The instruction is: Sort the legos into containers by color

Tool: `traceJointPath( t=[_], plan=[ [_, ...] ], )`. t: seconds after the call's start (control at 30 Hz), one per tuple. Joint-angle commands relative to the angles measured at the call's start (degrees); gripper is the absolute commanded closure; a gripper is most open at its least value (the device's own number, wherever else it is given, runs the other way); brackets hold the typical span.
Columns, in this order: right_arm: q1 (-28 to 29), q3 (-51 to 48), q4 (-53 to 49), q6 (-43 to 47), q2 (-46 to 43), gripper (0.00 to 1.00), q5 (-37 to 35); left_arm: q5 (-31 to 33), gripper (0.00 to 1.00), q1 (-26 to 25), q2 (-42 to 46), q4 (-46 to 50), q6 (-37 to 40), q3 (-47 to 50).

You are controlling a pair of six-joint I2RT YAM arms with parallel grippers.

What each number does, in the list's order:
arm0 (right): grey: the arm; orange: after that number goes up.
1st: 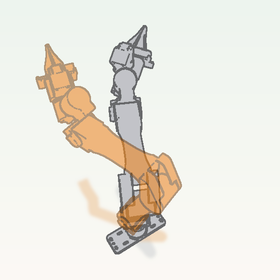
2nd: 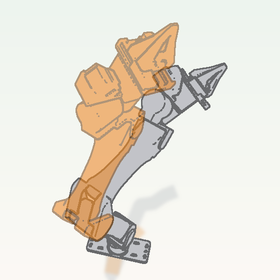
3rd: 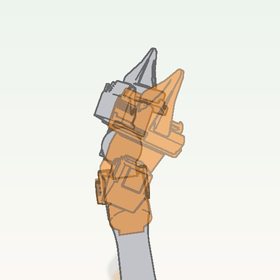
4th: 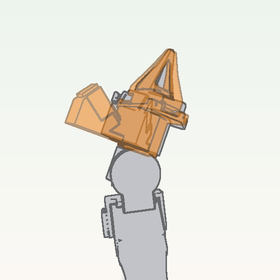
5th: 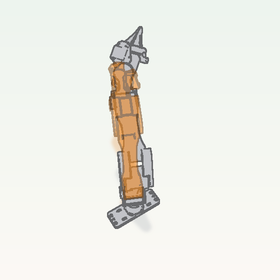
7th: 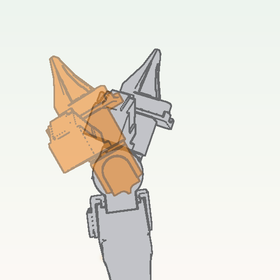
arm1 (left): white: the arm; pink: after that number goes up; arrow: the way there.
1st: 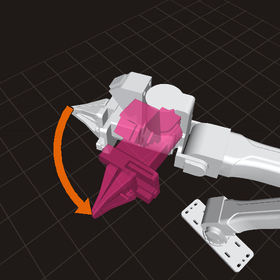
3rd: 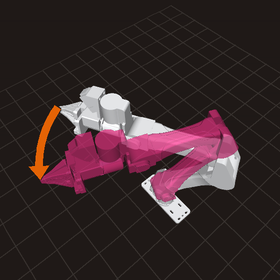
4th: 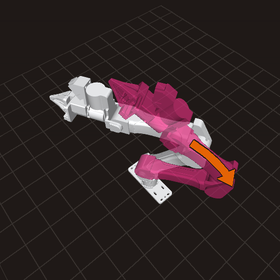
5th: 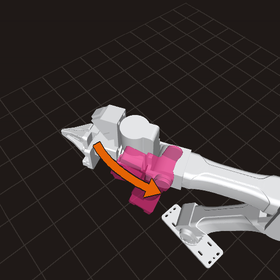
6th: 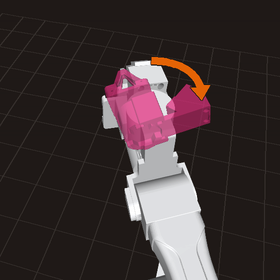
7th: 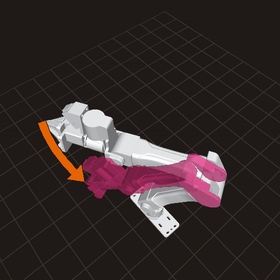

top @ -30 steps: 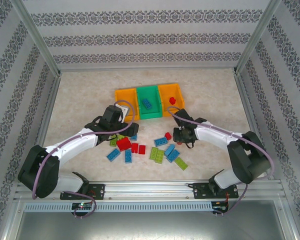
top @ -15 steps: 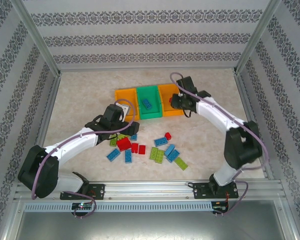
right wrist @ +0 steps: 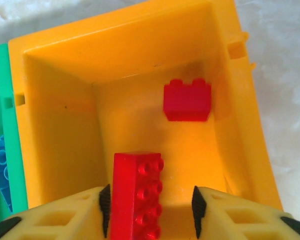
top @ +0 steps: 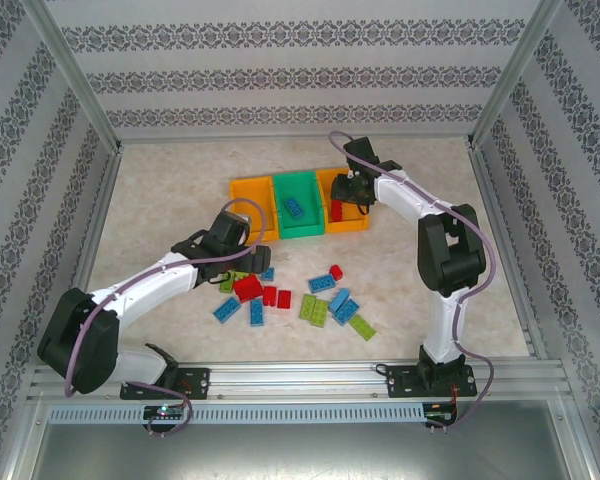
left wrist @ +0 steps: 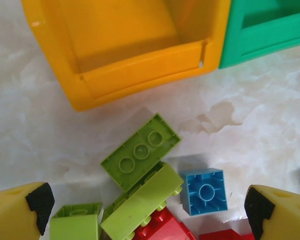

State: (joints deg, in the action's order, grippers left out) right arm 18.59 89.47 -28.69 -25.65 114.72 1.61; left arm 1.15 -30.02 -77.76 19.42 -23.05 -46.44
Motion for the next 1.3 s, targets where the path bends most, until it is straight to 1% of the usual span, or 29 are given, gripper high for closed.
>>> traceJointPath(
  t=[0.0, 0.07, 0.13, 0.17, 0.23, 0.33, 0.37, 0.47, 0.8, 0.97, 1.03, 1.27],
  plan=[
    [0.0, 1.1, -0.9, -0.3, 0.1, 0.48, 1.9, 0.6, 0.0, -0.9, -1.4, 3.8, -1.3, -0.9],
    [0.2, -0.2, -0.2, -0.3, -1.1, 0.44, 2.1, -0.1, 0.01, -0.9, -1.8, 4.3, 0.3, -0.9],
    [0.3, -1.4, 0.3, -0.2, -2.6, 0.37, 2.0, -0.9, 0.03, -0.8, -2.1, 4.4, 2.4, -0.5],
    [0.4, -2.2, 0.5, -0.2, -3.3, 0.36, 2.0, -0.9, 0.04, -0.8, -2.2, 4.4, 3.5, -0.4],
    [0.4, -3.5, 0.7, -0.3, -4.6, 0.34, 2.0, -0.8, 0.06, -0.8, -2.4, 4.2, 5.2, -0.5],
    [0.4, -4.9, 0.9, -0.1, -5.8, 0.31, 1.6, -1.7, 0.13, -0.9, -3.1, 3.7, 7.8, -0.7],
    [0.4, -5.4, 0.9, -0.1, -6.1, 0.31, 1.5, -2.0, 0.17, -0.8, -3.6, 3.7, 8.6, -0.8],
    [0.3, -6.1, 1.0, -0.2, -6.3, 0.3, 1.3, -2.9, 0.23, -0.9, -5.1, 3.6, 10.7, -1.3],
    [0.3, -5.6, 1.0, -0.8, -6.3, 0.3, 1.7, -3.5, 0.25, -1.2, -9.2, 3.5, 14.2, -2.8],
    [0.3, -6.0, 0.8, -0.6, -6.6, 0.3, 1.1, -4.3, 0.41, -1.3, -11.2, 4.1, 15.0, -4.0],
    [0.1, -6.2, 0.8, -0.6, -6.7, 0.3, 0.9, -4.8, 0.45, -1.4, -11.9, 4.2, 15.2, -4.3],
    [-0.2, -6.7, 0.8, -0.7, -7.1, 0.29, 0.9, -6.0, 0.47, -1.5, -13.6, 4.4, 14.7, -4.7]
  ],
)
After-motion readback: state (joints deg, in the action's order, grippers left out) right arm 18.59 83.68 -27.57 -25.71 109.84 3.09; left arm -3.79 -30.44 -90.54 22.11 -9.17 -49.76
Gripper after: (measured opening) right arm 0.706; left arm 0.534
